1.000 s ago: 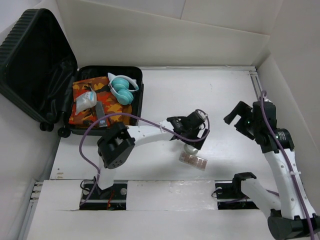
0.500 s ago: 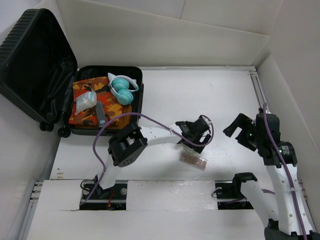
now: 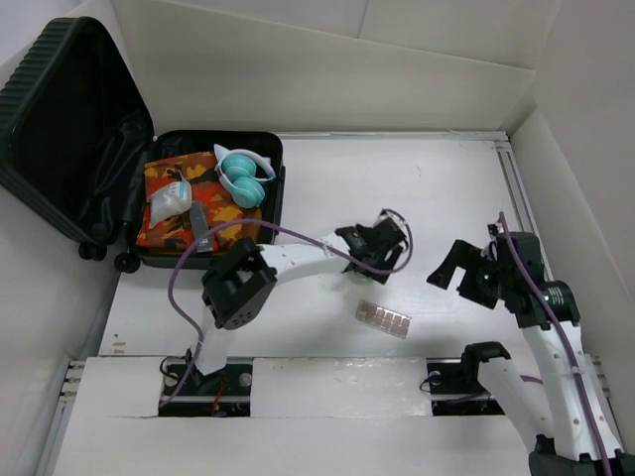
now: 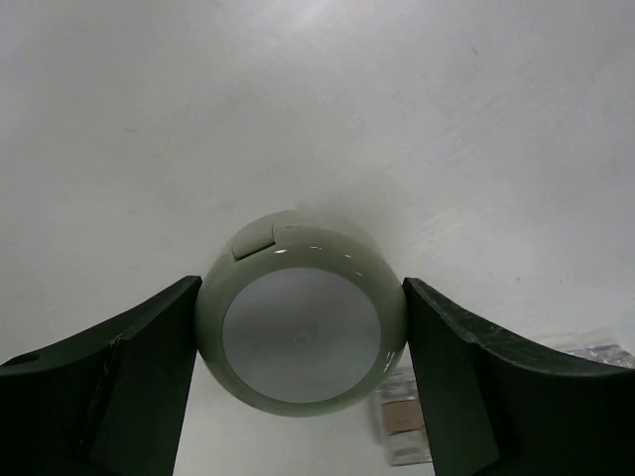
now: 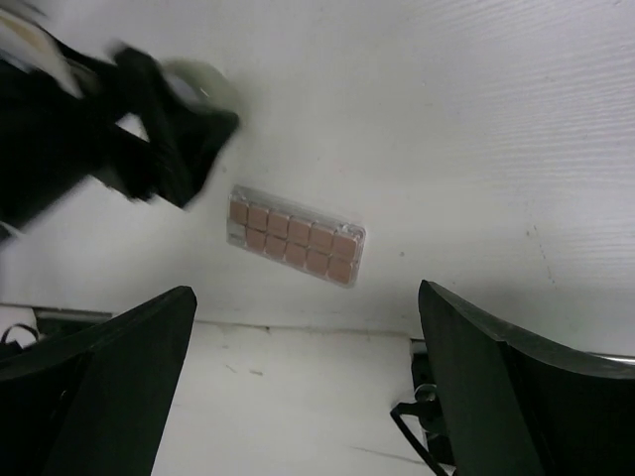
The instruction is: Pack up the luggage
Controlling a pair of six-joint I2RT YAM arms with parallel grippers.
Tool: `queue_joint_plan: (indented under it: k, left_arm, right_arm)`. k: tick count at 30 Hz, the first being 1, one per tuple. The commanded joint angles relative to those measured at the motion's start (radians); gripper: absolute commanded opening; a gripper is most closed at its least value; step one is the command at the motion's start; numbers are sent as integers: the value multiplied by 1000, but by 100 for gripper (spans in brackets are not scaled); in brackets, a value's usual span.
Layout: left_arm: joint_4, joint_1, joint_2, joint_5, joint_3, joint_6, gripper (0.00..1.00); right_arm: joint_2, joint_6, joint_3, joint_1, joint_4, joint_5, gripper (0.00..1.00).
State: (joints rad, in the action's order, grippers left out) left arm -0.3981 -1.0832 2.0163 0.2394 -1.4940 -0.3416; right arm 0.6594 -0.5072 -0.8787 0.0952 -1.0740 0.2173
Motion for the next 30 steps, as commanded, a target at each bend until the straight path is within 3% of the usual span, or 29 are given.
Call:
queue_joint_plan:
  k: [1,7,11,15,16,19,24,30]
  left_arm:
    - [-47,113,-203,37,-71,-25,36]
    - [-76,324,-398,-43,-72,-69,36]
    - [-106,428,-501,-98,-60,-109,36]
    - [-125,531,-588,-158,-51,-135,36]
    - [-125,546,-603,-158,-42,-135,37]
    - [-165,589,-636,-115,-23,-146,37]
    - [-150,739,-698,-103,81,-157,40]
    - [-74,960,-766,-270,164,-185,40]
  right_arm:
    - [38,39,29,44,29,65,100]
    - [250,55,34,238,111,86,100]
    - [391,64,-41,482,132,2,100]
    - [555,88,-141,657,129,-67,100]
    - [589,98,-195,688,117,-146,100]
    - [730,150,-252,741,85,-269,100]
    - [896,207,-298,785,103,-240,100]
    - [1005,219,-335,805,129,-262,100]
